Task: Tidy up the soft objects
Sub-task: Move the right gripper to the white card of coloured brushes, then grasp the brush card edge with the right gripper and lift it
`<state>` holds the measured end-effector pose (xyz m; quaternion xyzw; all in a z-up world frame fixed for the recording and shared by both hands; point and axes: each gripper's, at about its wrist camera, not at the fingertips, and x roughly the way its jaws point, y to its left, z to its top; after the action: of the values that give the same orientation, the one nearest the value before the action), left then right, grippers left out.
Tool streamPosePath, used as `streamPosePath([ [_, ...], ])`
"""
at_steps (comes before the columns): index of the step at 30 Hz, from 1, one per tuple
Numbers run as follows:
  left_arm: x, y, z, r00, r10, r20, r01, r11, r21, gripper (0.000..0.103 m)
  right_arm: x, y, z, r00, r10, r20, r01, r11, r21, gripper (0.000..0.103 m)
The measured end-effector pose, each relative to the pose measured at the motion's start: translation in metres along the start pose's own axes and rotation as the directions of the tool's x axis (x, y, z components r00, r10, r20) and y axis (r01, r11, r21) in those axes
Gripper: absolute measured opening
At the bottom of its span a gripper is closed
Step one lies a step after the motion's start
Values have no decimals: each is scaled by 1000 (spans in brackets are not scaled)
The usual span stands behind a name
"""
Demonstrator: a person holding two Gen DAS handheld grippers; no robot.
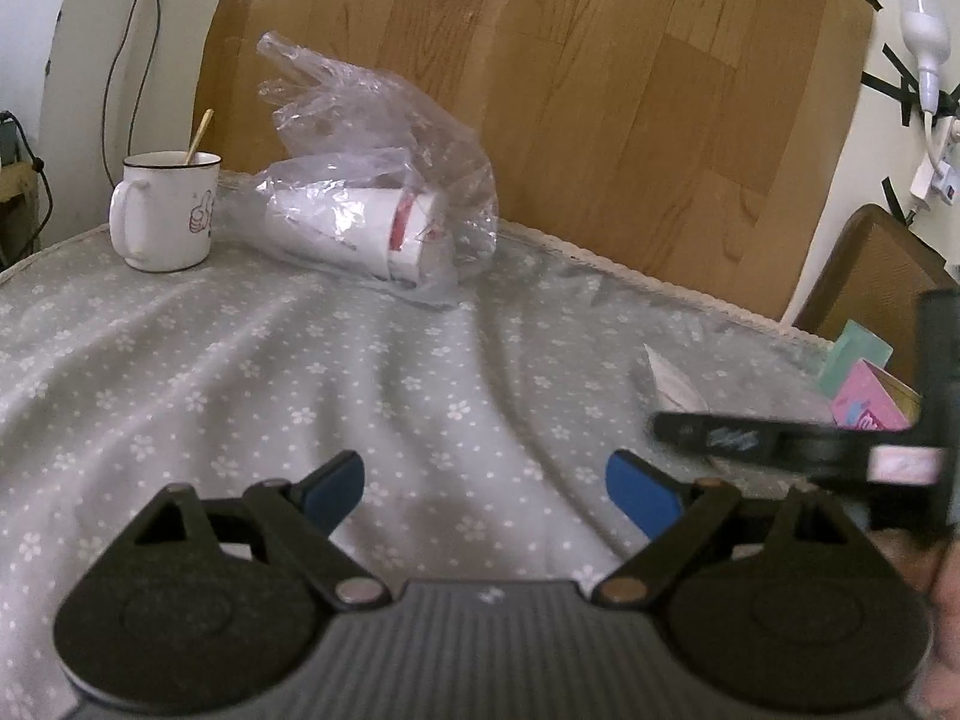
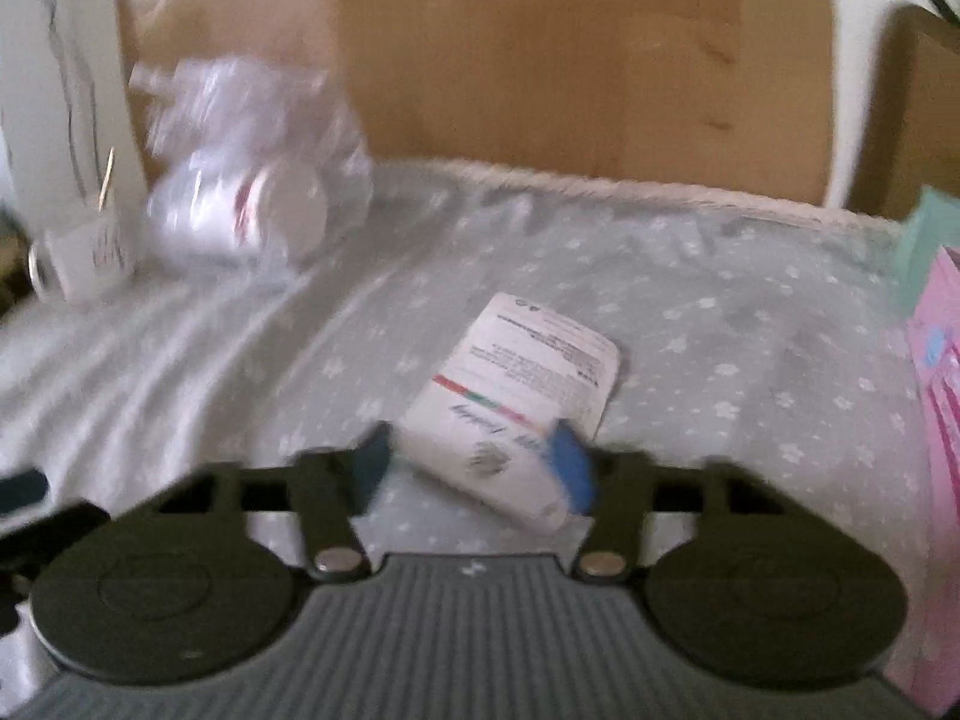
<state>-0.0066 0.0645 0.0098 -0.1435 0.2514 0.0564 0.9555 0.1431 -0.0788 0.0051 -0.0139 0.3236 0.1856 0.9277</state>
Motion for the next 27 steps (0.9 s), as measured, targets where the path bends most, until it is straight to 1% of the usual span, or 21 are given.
streamPosePath([
  [1, 0, 0, 0, 1000, -1, -2, 1, 1000, -1, 91, -2, -3, 0, 1000, 21, 1, -21, 999, 31, 16],
  [3, 0, 0, 0, 1000, -2, -3, 2, 1000, 0, 91, -19, -15, -2, 998, 51, 28, -54, 993, 107, 15],
  [6, 0, 0, 0, 1000, -3, -4, 3, 1000, 1, 92, -46, -27, -10, 995, 65, 77, -78, 980, 181, 11],
  [7, 0, 0, 0, 1000, -2, -4, 2, 1000, 2, 92, -55, -33, -14, 994, 67, 91, -85, 974, 210, 9],
  [9, -1, -1, 0, 1000, 2, -5, -2, 1000, 7, 93, -68, -42, -20, 993, 48, 106, -73, 967, 244, 6],
  [11, -2, -3, -1, 1000, 4, -2, -4, 1000, 20, 93, -74, -52, -25, 993, 40, 108, -70, 955, 288, 4],
  [12, -3, -4, -2, 1000, 7, 1, -7, 1000, 26, 93, -79, -62, -29, 993, 52, 104, -85, 936, 341, 3],
  [14, -3, -6, -2, 1000, 7, 3, -7, 999, 37, 93, -85, -74, -37, 993, 66, 95, -99, 909, 405, 3],
  [19, -4, -6, -3, 1000, -1, 2, 0, 999, 46, 94, -111, -85, -65, 987, 129, 95, -158, 879, 450, 3],
  [24, -3, -7, -3, 1000, -28, -3, 28, 998, 52, 94, -148, -104, -105, 969, 231, 91, -243, 817, 523, 4],
  [26, -4, -8, -3, 999, -43, -5, 43, 997, 56, 94, -165, -116, -121, 959, 273, 72, -268, 800, 537, 4],
  [27, -4, -8, -4, 998, -55, -10, 56, 997, 62, 94, -176, -118, -131, 961, 270, 65, -262, 802, 537, 5],
])
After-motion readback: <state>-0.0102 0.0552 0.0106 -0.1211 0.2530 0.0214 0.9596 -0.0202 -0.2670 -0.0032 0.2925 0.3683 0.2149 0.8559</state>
